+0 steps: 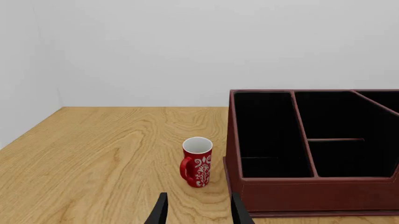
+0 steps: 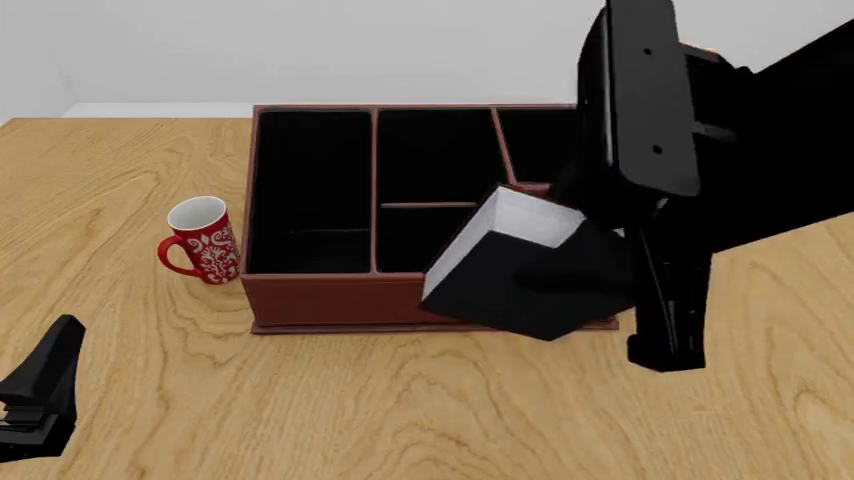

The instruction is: Pick up the book and place it in the right compartment of the caddy.

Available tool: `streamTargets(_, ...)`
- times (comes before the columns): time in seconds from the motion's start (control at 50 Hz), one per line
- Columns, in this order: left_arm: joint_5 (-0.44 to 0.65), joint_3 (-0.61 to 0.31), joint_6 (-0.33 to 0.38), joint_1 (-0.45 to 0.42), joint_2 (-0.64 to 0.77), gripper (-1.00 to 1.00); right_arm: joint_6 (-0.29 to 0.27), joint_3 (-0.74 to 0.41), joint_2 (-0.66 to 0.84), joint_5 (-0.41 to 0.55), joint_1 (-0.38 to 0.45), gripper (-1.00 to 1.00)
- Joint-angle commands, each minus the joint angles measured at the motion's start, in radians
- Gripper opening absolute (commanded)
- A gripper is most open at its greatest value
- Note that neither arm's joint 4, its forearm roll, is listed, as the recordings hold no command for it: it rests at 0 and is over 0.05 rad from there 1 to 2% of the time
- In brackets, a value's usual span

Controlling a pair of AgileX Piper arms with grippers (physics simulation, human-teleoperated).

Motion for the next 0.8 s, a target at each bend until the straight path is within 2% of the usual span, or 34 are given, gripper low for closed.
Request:
streamTargets(0.02, 0.000, 0.000, 0.000, 0.000, 0.000, 1.00, 0.001, -0.143, -0.017, 0.066, 0.005, -1.00)
streamTargets(0.26, 0.000, 0.000, 0.000, 0.000, 0.000, 1.00, -0.090, -0.221, -0.032, 0.066, -0.054, -1.00)
streamTargets(0.3, 0.000, 0.000, 0.000, 0.000, 0.000, 1.00, -0.086, -0.233, -0.032, 0.066, -0.050, -1.00)
streamTargets(0.38, 0.000, 0.000, 0.000, 0.000, 0.000, 1.00, -0.118, -0.271, -0.037, 0.066, -0.074, -1.00)
streamTargets(0.62, 0.000, 0.000, 0.000, 0.000, 0.000, 1.00, -0.157, -0.369, -0.028, 0.066, -0.124, -1.00)
streamTargets(0.8, 0.000, 0.000, 0.000, 0.000, 0.000, 1.00, -0.193, -0.409, -0.010, 0.024, -0.202, -1.00)
